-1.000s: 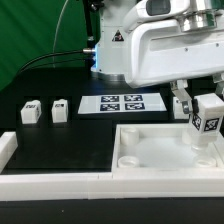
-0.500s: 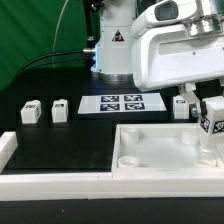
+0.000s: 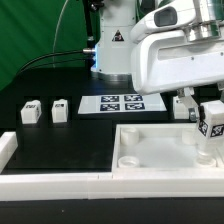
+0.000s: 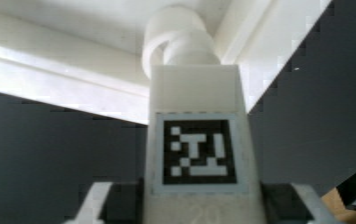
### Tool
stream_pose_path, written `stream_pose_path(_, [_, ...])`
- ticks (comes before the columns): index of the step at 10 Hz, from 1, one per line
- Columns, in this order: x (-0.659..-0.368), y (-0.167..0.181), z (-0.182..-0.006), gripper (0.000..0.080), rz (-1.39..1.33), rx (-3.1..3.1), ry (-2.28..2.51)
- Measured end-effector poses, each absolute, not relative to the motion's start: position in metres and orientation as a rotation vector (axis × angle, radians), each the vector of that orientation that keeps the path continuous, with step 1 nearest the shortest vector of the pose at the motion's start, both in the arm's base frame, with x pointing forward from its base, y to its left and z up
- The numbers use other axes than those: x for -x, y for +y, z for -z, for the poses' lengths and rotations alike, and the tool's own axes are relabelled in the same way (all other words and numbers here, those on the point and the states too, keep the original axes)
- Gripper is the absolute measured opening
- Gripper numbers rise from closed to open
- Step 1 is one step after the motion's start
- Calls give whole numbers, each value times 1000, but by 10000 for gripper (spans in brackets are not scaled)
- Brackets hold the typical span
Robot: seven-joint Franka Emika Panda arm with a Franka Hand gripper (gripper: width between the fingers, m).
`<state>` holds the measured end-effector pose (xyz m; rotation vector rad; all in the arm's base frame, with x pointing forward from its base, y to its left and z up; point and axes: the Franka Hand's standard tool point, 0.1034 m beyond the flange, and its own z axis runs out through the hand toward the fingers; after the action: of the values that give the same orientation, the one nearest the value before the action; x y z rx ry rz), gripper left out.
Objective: Assemble one leg
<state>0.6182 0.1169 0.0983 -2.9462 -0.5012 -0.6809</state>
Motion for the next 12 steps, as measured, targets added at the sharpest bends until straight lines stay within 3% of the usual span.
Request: stream_pose_path(12, [-620,114,-85,294,780,2931,-484])
